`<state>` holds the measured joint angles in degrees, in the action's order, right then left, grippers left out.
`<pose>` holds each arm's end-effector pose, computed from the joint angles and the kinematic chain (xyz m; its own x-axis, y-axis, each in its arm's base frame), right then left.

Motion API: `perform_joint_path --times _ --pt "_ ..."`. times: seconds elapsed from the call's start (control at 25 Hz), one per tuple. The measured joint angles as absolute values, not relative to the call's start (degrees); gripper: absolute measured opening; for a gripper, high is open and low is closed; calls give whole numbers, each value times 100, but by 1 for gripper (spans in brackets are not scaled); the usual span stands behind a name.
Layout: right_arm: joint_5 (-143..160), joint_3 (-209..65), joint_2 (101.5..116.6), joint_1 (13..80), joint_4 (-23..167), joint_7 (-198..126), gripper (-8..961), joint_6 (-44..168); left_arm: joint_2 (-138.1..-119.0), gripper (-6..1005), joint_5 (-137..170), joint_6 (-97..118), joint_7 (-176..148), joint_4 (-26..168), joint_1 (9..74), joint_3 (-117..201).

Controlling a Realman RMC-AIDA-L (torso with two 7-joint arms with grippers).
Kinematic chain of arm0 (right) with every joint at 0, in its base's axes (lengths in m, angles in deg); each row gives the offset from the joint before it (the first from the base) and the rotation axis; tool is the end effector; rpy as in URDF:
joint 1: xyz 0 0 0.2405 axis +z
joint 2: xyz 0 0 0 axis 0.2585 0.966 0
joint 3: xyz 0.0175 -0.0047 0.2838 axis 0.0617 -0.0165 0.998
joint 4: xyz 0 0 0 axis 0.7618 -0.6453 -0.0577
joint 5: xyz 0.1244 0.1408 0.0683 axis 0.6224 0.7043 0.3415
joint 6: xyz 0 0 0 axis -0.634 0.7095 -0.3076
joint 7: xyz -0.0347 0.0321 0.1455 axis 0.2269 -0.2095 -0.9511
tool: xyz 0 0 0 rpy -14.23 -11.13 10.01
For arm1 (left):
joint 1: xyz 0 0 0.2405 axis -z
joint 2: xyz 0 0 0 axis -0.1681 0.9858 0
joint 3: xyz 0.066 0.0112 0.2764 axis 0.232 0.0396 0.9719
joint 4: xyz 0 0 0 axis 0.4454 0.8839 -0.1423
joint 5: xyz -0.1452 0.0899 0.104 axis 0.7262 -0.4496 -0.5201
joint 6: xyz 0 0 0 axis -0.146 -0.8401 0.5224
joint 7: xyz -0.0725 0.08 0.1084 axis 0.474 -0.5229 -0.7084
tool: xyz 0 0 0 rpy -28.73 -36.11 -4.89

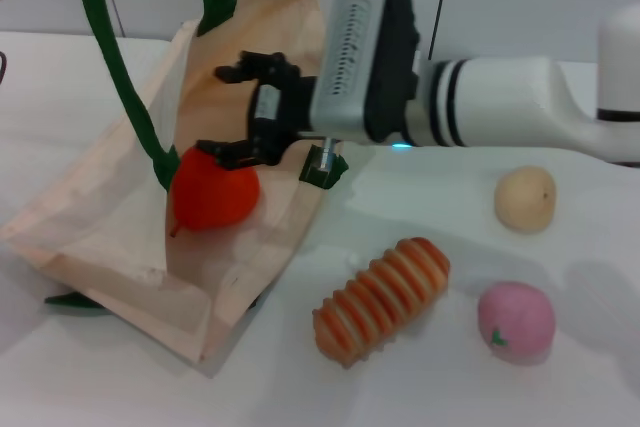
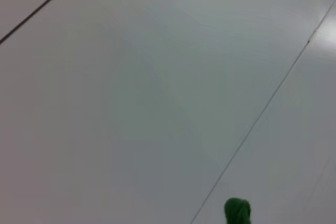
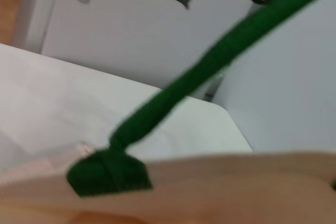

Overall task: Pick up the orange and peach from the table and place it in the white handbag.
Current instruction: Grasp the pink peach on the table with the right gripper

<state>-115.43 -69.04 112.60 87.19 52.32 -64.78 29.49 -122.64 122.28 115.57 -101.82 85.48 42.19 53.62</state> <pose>0.0804 0.4314 -0.1571 0.9395 0.2556 -0.2280 0.1560 -0.9120 -0.3793 -0.2801 0.3713 0.1072 0.0405 0.2226 0.9741 0.7204 -0.6821 0.1259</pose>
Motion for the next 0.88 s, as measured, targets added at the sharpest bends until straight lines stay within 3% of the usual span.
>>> perform_joint_path --times 0.24,0.64,0.88 --pt "-11493 -6894 11239 8322 5596 -6649 878 2692 -12236 120 12264 11446 -10195 8548 4113 5364" --pt "-11517 -6939 11235 6865 7952 -8155 879 -596 -12199 121 12287 11293 -10213 8547 4054 5364" --pt "-11882 -7112 11236 6308 8838 -9001 879 -1110 -12190 121 12287 11289 -10217 8547 4030 5364"
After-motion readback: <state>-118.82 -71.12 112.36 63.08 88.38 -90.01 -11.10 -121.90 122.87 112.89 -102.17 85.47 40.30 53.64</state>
